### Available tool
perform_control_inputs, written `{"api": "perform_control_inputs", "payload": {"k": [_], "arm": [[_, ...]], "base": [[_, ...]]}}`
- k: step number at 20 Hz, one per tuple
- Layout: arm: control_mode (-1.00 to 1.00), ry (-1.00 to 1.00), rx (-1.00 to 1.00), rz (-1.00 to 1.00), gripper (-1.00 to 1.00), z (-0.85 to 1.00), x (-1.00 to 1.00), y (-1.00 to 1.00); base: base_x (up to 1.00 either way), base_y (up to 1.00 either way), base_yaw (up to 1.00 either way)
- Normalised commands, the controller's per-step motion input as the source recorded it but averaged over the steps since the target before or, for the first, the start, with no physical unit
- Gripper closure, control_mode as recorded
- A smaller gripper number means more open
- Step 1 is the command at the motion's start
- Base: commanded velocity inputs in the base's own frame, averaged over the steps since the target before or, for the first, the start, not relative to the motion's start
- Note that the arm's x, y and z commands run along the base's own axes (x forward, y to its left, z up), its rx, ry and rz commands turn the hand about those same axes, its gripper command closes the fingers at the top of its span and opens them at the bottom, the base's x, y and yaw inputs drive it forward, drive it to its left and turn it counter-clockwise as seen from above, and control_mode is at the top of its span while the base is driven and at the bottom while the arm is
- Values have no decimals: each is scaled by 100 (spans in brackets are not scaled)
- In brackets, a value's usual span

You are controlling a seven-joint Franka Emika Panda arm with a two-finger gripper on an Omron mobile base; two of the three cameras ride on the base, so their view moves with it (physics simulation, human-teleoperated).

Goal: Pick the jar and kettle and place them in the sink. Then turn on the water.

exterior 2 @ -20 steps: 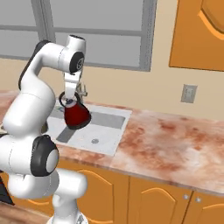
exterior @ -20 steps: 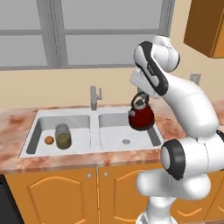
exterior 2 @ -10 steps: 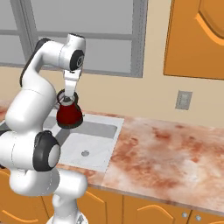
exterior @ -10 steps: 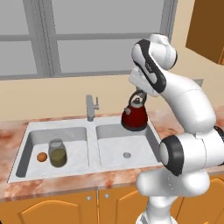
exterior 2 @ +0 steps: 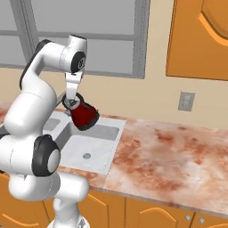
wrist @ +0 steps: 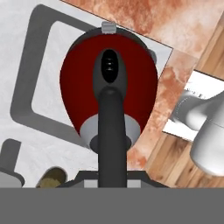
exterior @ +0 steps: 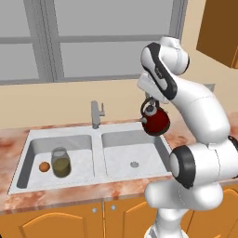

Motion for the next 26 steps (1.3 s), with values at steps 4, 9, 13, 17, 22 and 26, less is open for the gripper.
{"api": "perform_control_inputs", "payload": {"k": [4,9,13,17,22,26], "arm": [[-100,0,1,0,100,-22,12,0],[-100,0,3,0,100,-61,51,0],[-100,0,0,0,100,-73,71,0],[-100,0,0,0,100,-73,69,0],[-100,0,0,0,100,-76,45,0],[-100,0,-1,0,100,-42,34,0]], "base": [[0,0,0],[0,0,0],[0,0,0],[0,0,0],[0,0,0],[0,0,0]]}}
